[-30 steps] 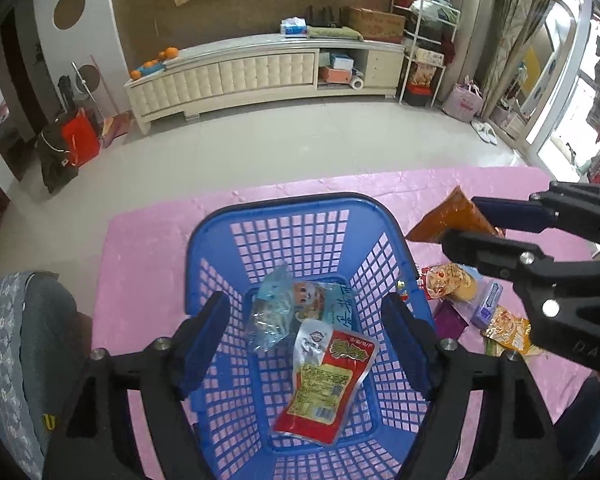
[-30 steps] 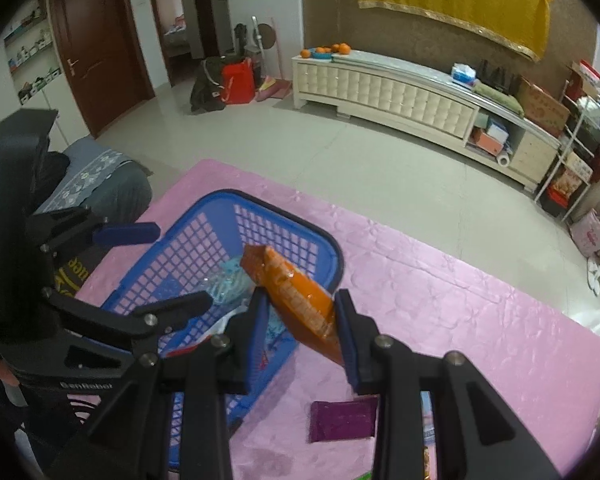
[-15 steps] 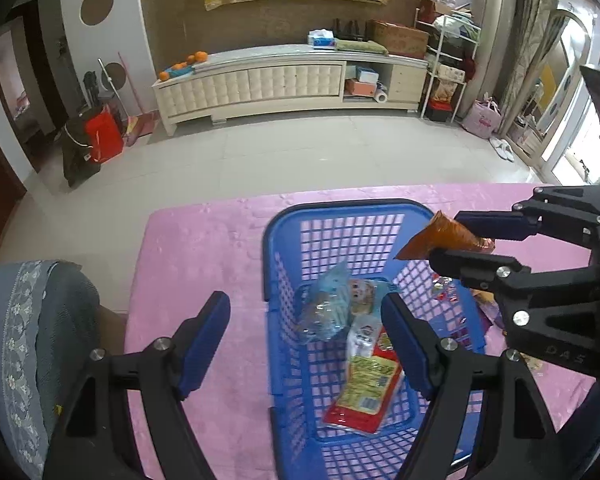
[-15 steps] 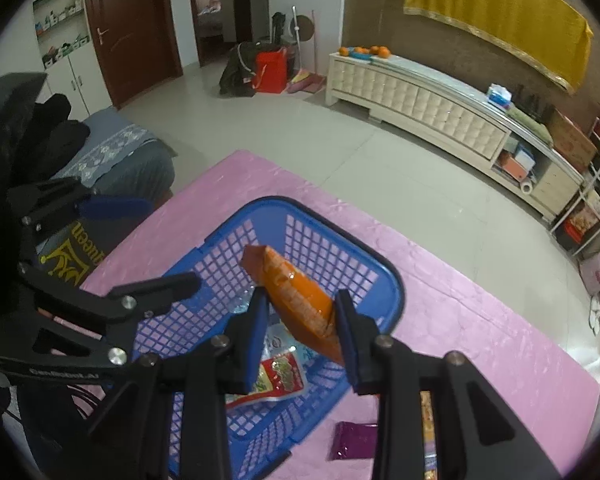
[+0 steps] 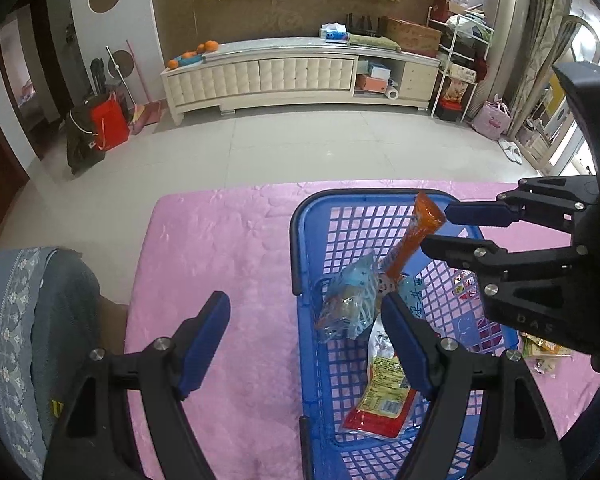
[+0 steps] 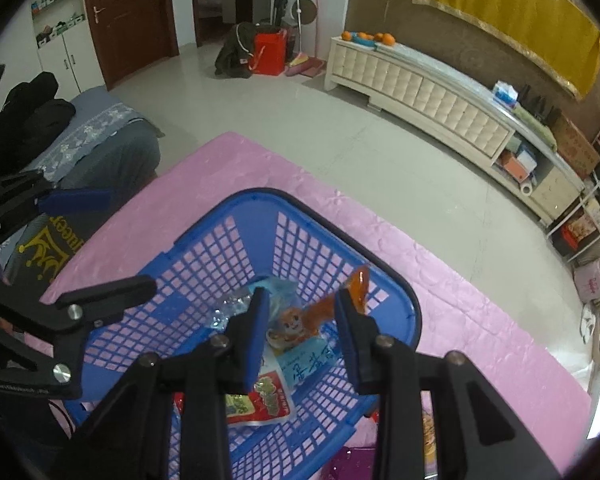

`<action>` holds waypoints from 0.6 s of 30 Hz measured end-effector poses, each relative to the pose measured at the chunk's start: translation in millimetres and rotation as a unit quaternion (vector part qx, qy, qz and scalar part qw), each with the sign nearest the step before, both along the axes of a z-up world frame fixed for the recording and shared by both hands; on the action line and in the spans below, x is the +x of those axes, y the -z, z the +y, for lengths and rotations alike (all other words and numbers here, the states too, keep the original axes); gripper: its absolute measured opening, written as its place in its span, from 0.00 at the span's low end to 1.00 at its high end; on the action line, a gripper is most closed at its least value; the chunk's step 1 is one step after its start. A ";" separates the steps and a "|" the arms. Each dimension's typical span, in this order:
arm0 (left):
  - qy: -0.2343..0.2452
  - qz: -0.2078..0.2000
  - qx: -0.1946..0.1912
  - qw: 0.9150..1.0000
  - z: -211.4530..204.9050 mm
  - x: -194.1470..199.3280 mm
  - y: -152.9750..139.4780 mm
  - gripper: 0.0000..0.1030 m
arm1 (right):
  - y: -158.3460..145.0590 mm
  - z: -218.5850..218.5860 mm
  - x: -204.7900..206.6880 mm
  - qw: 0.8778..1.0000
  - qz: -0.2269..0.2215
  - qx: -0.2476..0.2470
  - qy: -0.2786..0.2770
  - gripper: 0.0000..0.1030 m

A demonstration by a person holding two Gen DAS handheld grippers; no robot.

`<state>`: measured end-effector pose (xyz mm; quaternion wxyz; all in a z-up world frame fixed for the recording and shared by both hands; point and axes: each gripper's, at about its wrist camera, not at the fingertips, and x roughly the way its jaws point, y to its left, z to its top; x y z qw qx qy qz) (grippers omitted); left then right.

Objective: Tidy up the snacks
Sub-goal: 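Lower the orange packet into the basket and open the right gripper, then withdraw both grippers from the basket toward the remaining snacks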

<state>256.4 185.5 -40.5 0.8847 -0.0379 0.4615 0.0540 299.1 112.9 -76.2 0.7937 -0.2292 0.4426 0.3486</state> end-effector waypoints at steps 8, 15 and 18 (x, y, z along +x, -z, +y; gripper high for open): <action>0.005 -0.005 0.002 1.000 -11.3 -11.3 -11.4 0.74 | -11.7 -16.1 -7.5 1.000 -0.009 -0.002 0.015 0.73; 0.016 -0.020 0.005 1.000 -29.5 -25.0 -27.9 0.77 | -31.5 -33.8 -20.2 0.999 -0.013 0.009 0.028 0.73; 0.021 -0.024 0.010 0.999 -39.3 -31.1 -35.8 0.77 | -39.7 -44.9 -25.6 0.999 -0.013 0.020 0.035 0.73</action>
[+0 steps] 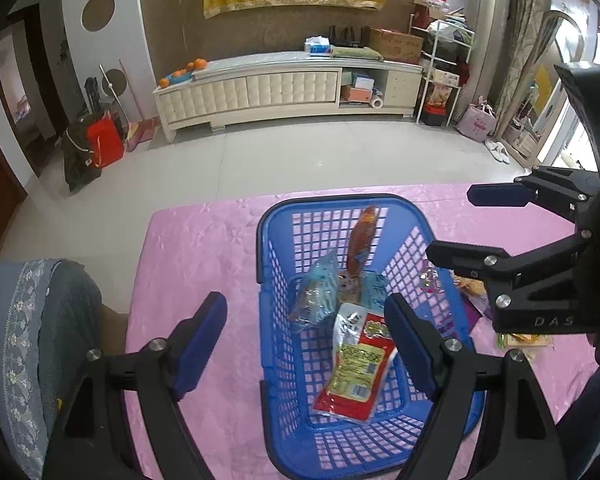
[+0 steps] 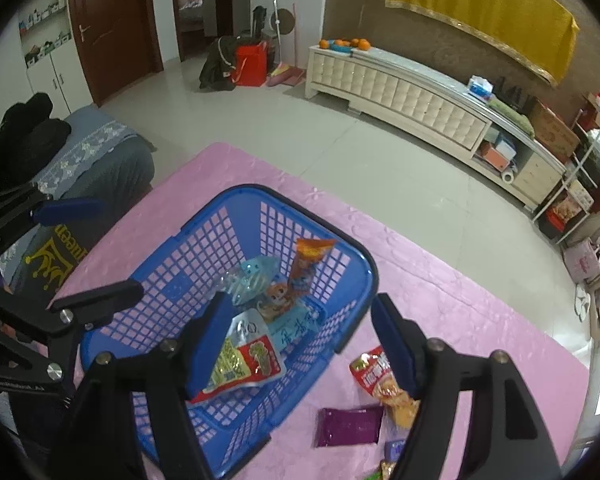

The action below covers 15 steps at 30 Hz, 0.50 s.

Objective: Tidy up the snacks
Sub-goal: 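Withdraw both grippers from the basket toward the remaining snacks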

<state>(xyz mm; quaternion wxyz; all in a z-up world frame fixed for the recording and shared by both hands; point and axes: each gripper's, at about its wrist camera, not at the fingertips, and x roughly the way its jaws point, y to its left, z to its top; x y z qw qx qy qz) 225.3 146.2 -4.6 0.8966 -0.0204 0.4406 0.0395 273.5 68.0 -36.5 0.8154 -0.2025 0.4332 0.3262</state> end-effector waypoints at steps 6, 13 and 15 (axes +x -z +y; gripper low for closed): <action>0.006 -0.010 -0.004 1.000 -19.2 -14.8 -16.5 0.79 | -14.8 -27.5 -11.0 1.000 -0.004 0.011 0.008 0.73; 0.037 -0.020 0.005 0.999 -59.0 -22.5 -36.2 0.79 | -28.3 -71.0 -25.2 0.999 -0.004 0.015 0.031 0.74; 0.047 -0.020 0.006 0.999 -70.9 -22.1 -39.1 0.80 | -30.9 -82.8 -27.8 0.999 -0.004 0.010 0.040 0.74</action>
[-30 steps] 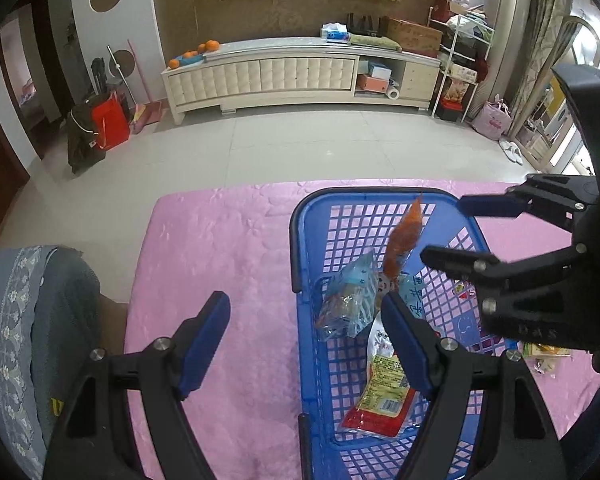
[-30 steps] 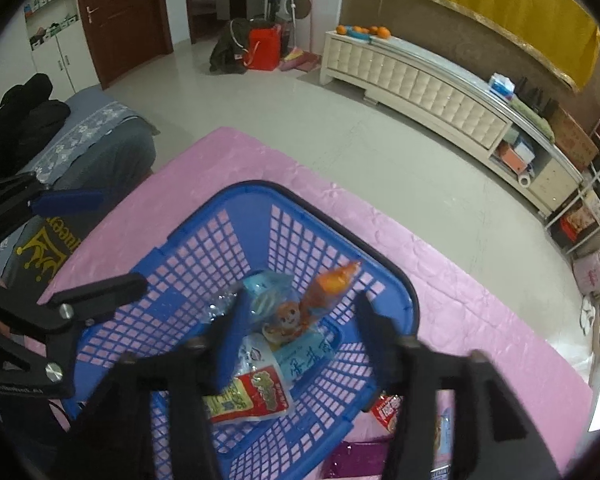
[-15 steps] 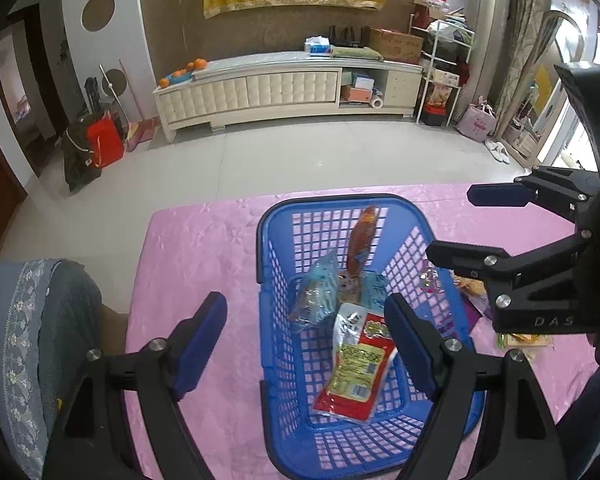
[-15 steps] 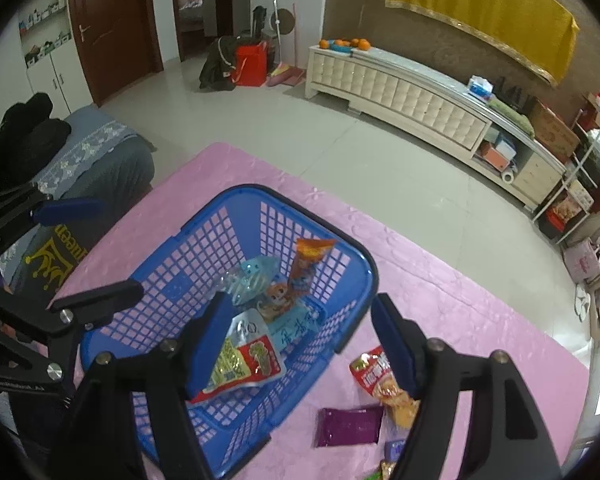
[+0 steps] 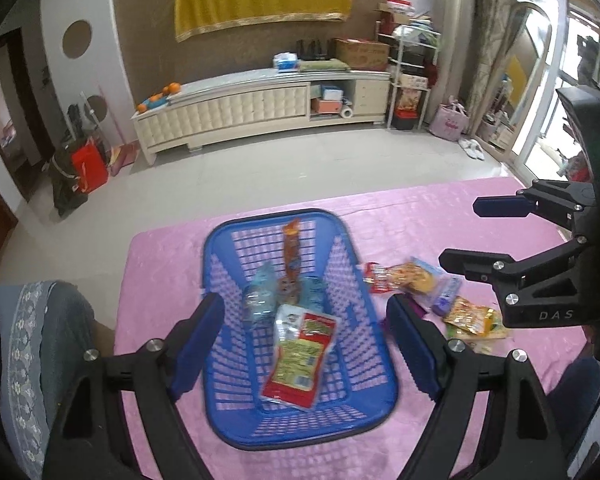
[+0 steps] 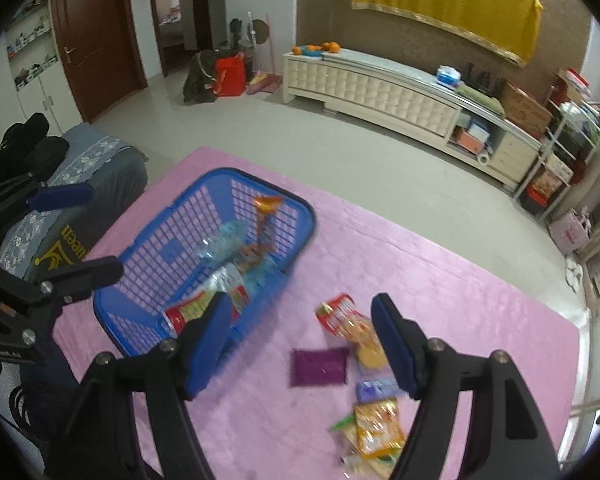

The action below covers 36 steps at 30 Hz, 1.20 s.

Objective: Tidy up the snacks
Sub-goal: 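Withdraw both grippers from the basket toward the remaining snacks, then grasp the large yellow snack bag with the right gripper and lift it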

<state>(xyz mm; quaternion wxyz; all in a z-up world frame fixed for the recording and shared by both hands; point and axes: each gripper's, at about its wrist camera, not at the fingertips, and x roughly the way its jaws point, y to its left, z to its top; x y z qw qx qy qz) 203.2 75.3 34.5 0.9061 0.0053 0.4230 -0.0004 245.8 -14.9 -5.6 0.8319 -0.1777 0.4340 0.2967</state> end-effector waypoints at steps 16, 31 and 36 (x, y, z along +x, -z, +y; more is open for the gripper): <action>0.090 0.038 0.025 0.995 -115.0 19.6 31.2 0.80 | 23.6 -113.4 -2.0 0.997 0.038 -0.002 0.072 0.74; 0.098 0.092 0.025 0.991 -165.7 26.6 92.9 0.80 | 98.4 -163.5 -0.6 0.988 0.134 -0.014 0.070 0.74; 0.105 0.114 0.024 0.988 -177.4 25.0 113.8 0.80 | 123.6 -160.4 4.8 0.984 0.168 -0.032 0.058 0.74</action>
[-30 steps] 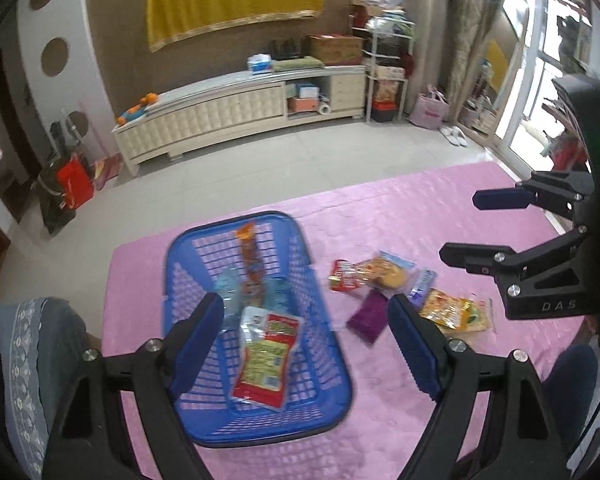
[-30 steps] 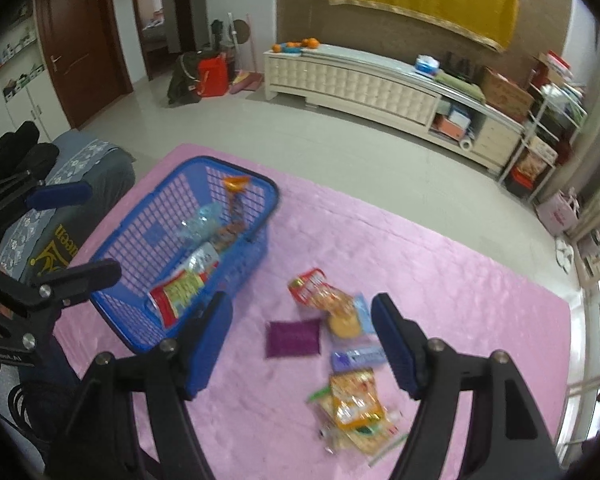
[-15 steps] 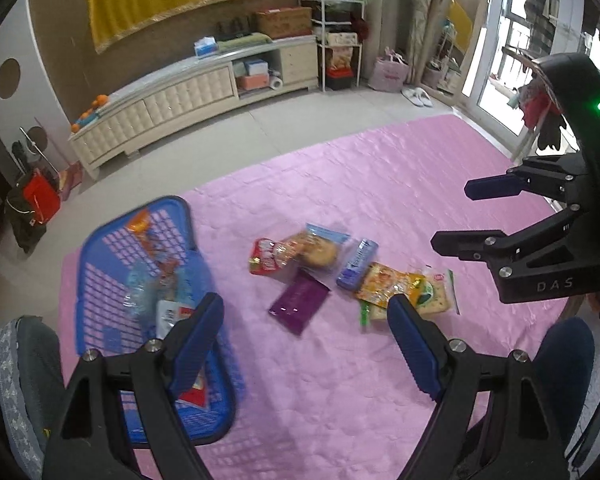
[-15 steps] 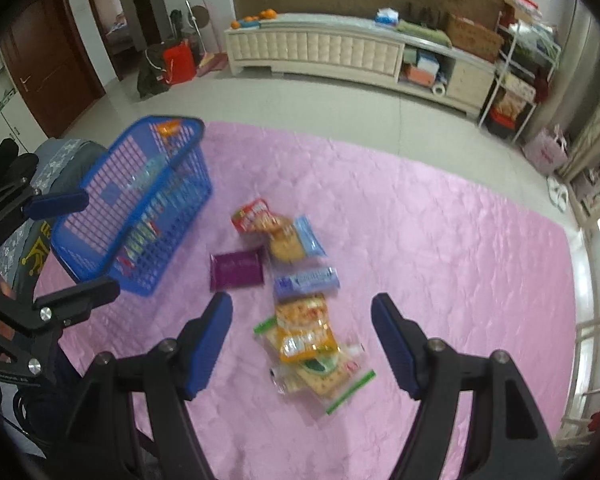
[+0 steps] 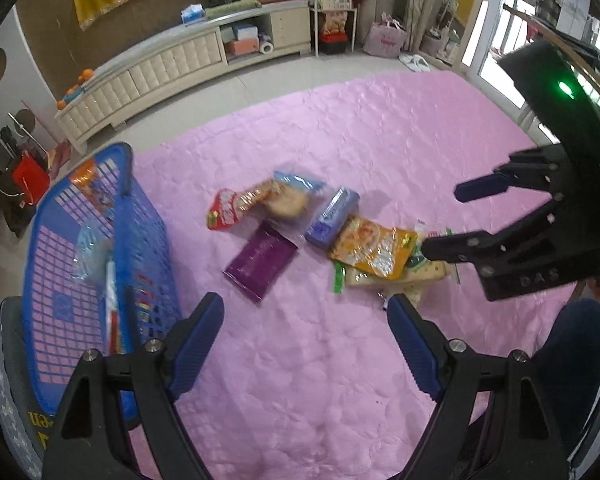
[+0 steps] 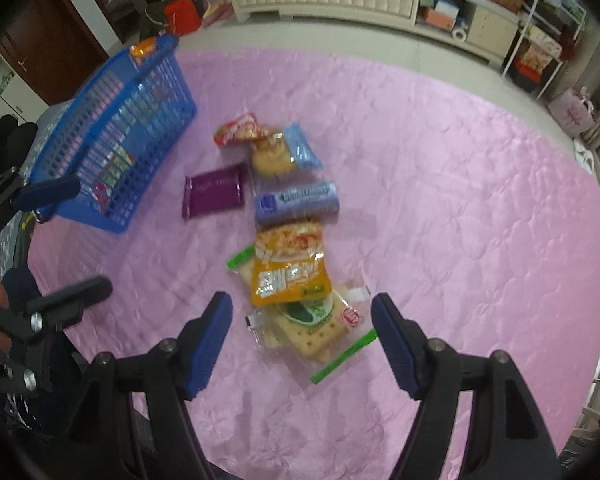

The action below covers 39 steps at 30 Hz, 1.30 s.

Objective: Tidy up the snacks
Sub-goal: 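Grasp the large yellow snack bag with the right gripper and lift it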

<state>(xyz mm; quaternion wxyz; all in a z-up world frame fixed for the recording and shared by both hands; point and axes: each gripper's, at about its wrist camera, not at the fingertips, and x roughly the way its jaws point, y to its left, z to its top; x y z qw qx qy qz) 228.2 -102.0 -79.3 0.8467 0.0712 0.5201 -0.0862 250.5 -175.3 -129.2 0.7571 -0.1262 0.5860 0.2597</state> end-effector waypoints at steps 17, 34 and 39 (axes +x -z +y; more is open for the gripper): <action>0.009 0.054 0.006 0.998 -7.3 13.2 49.3 0.80 | 55.8 33.8 28.9 0.996 0.069 -0.033 -0.035 0.74; 0.002 0.072 -0.009 0.997 6.7 15.2 66.7 0.80 | 96.0 57.9 40.0 0.992 0.074 -0.076 -0.071 0.64; -0.004 0.075 -0.015 0.997 10.4 14.7 68.3 0.80 | 99.8 66.2 34.4 0.991 0.066 -0.081 -0.080 0.62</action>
